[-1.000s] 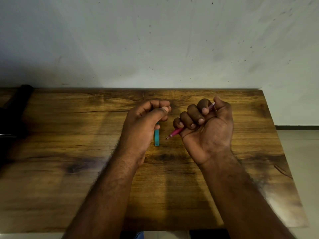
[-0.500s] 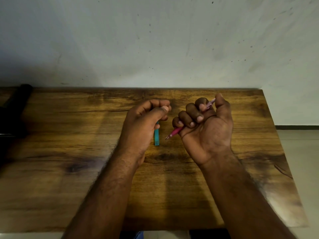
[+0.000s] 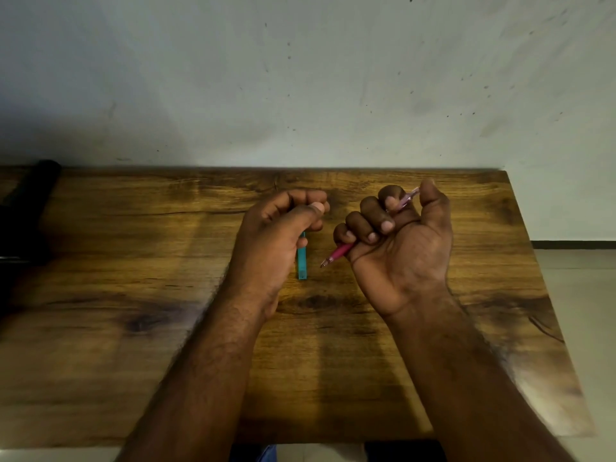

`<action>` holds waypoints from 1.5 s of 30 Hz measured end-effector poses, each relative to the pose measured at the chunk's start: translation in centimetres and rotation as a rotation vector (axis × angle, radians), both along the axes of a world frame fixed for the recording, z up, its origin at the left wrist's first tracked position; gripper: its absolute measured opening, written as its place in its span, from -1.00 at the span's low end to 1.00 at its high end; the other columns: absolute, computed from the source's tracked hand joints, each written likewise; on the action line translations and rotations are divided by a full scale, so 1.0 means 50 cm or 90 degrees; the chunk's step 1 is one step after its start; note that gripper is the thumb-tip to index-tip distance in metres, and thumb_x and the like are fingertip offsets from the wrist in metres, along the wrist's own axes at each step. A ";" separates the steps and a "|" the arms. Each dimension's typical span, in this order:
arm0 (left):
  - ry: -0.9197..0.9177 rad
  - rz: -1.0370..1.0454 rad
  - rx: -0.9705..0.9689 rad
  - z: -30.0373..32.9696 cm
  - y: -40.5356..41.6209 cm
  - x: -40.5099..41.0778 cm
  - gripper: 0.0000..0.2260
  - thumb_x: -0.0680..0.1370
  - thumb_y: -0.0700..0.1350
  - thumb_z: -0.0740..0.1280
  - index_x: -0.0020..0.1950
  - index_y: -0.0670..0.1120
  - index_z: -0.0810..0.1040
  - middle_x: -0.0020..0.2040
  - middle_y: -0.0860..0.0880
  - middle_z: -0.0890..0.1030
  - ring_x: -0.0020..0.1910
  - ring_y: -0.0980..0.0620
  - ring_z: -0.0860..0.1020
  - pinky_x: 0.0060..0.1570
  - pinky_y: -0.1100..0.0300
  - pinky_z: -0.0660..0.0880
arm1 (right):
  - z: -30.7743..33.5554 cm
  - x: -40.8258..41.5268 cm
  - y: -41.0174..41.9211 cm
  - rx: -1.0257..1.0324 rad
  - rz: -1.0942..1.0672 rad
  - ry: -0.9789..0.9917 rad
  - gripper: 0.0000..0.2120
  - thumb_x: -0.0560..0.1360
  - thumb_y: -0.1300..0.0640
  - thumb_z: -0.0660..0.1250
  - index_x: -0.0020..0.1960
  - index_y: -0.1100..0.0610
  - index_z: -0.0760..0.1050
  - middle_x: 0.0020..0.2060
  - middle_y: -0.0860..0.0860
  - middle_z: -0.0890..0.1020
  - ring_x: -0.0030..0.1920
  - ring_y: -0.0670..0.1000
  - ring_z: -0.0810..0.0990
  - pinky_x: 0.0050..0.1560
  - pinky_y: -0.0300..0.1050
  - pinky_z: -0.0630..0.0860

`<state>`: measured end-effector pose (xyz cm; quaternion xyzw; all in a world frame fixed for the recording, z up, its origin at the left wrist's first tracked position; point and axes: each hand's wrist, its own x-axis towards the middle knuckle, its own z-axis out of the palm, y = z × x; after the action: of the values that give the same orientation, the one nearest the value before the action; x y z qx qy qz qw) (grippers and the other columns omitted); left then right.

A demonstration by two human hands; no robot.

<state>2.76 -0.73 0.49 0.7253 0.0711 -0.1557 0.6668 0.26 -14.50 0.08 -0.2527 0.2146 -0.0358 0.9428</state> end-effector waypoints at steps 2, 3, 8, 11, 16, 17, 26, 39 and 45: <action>0.001 -0.002 0.001 0.000 -0.001 -0.001 -0.85 0.63 -0.11 0.36 0.09 0.07 0.72 0.03 0.11 0.77 0.09 0.04 0.71 0.12 -0.02 0.55 | 0.001 -0.001 0.000 -0.019 -0.003 -0.005 -0.56 0.65 -0.14 0.04 -0.30 0.08 0.29 -0.49 -0.04 0.20 -0.42 -0.02 0.11 -0.29 -0.07 0.27; 0.002 -0.003 0.002 0.000 0.000 -0.001 -0.84 0.63 -0.10 0.36 0.10 0.07 0.72 0.03 0.11 0.77 0.09 0.05 0.71 0.12 -0.02 0.55 | 0.001 -0.001 0.001 -0.026 -0.004 -0.007 -0.57 0.65 -0.12 0.03 -0.31 0.08 0.28 -0.50 -0.04 0.20 -0.42 -0.02 0.11 -0.29 -0.07 0.26; -0.002 -0.004 0.006 -0.001 0.000 0.000 -0.85 0.63 -0.09 0.36 0.09 0.08 0.72 0.03 0.12 0.77 0.08 0.08 0.71 0.11 -0.01 0.54 | 0.003 -0.002 0.000 -0.014 0.004 -0.010 -0.55 0.65 -0.16 0.03 -0.30 0.08 0.30 -0.48 -0.04 0.21 -0.42 -0.03 0.11 -0.29 -0.07 0.25; -0.002 -0.005 0.005 -0.002 0.000 0.000 -0.85 0.63 -0.09 0.36 0.10 0.07 0.71 0.04 0.12 0.77 0.07 0.07 0.71 0.10 -0.02 0.54 | 0.002 -0.002 -0.001 -0.054 -0.001 -0.005 -0.56 0.66 -0.12 0.03 -0.31 0.08 0.30 -0.49 -0.03 0.21 -0.42 -0.02 0.11 -0.29 -0.06 0.24; -0.002 -0.007 0.005 -0.002 0.001 0.000 -0.85 0.63 -0.09 0.36 0.09 0.09 0.72 0.04 0.12 0.77 0.08 0.08 0.71 0.11 -0.01 0.55 | 0.003 -0.002 0.003 -0.110 0.012 -0.010 -0.54 0.68 -0.12 0.01 -0.30 0.10 0.32 -0.48 -0.01 0.21 -0.43 -0.02 0.14 -0.30 -0.05 0.25; -0.001 -0.007 0.004 -0.001 0.001 -0.001 -0.85 0.63 -0.09 0.36 0.09 0.09 0.72 0.04 0.12 0.77 0.08 0.08 0.71 0.12 -0.02 0.55 | 0.004 -0.002 0.004 -0.125 0.009 -0.014 -0.54 0.68 -0.09 0.00 -0.31 0.10 0.31 -0.49 -0.01 0.21 -0.44 -0.01 0.14 -0.30 -0.05 0.24; 0.005 -0.003 0.005 0.005 0.000 -0.002 -0.84 0.63 -0.10 0.36 0.09 0.08 0.72 0.03 0.11 0.77 0.08 0.07 0.70 0.13 -0.01 0.54 | 0.009 -0.006 0.010 -0.246 0.019 -0.050 -0.55 0.70 -0.03 -0.03 -0.29 0.13 0.31 -0.48 0.01 0.20 -0.41 0.02 0.09 -0.28 0.06 0.09; 0.012 -0.003 0.012 0.012 -0.003 -0.005 -0.84 0.64 -0.10 0.35 0.06 0.09 0.72 0.04 0.11 0.76 0.10 0.04 0.70 0.21 -0.11 0.55 | 0.014 -0.006 0.015 -0.453 0.034 -0.060 -0.56 0.60 -0.07 0.03 -0.39 -0.03 0.44 -0.47 -0.06 0.31 -0.44 -0.06 0.23 -0.30 0.09 0.10; 0.012 -0.006 0.014 0.014 -0.001 -0.005 -0.84 0.64 -0.10 0.34 0.08 0.08 0.71 0.04 0.12 0.76 0.11 0.04 0.70 0.22 -0.14 0.55 | 0.012 -0.009 0.019 -0.479 0.042 -0.070 -0.55 0.61 -0.08 0.00 -0.37 -0.03 0.45 -0.45 -0.04 0.32 -0.43 -0.06 0.24 -0.29 0.12 0.11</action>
<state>2.51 -0.79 1.19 0.7314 0.0755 -0.1652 0.6574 -0.17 -13.57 0.70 -0.5857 0.1274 -0.0950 0.7948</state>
